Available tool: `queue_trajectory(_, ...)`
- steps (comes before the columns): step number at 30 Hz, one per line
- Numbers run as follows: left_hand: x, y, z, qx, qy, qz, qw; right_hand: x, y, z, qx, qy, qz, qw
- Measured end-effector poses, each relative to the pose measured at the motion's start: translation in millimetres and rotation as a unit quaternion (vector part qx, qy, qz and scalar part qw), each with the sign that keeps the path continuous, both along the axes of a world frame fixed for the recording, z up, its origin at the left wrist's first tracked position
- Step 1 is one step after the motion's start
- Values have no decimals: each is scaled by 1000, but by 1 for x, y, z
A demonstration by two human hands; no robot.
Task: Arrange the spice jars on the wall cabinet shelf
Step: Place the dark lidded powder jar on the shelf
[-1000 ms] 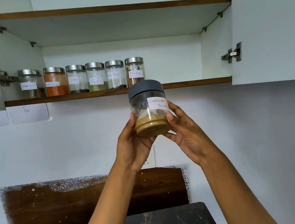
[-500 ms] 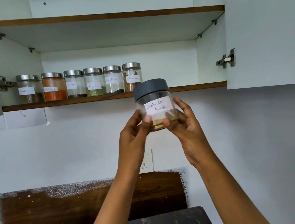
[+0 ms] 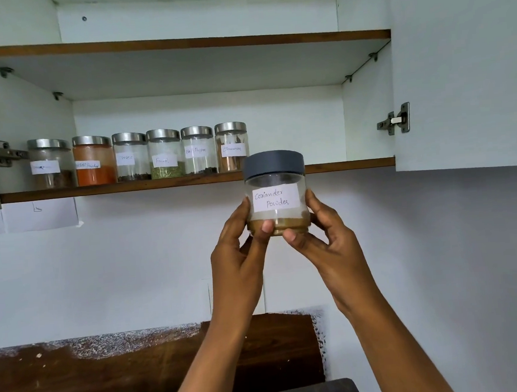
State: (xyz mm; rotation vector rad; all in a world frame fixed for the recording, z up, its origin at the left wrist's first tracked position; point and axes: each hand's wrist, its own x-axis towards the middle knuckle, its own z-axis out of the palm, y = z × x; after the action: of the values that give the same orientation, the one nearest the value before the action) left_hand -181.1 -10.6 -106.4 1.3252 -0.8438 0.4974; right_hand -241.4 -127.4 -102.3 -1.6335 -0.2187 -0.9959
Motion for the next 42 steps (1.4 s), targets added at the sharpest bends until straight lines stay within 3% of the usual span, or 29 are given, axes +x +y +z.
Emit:
queue_trajectory(7,5,-9,4,18,-21,57,998,-1,-13,16,-40,61,-49,996)
queue_trajectory(16,47,-38,89,63,-110,67,990,38,-52,99,-43,35,-42,998)
queue_trajectory(25,107,-68,137,128,-6,34,991,109,-90,139,-44,39,-99,993)
queue_trajectory(33,138,-80,140,183,10,72,980,149,-100,137,-98,60,-146,983)
queue_trajectory(39,140,-89,135,265,-25,130,955,161,-108,135,-164,82,-189,965)
queue_trajectory(42,138,-84,121,292,-127,246,915,156,-108,124,-228,62,-282,930)
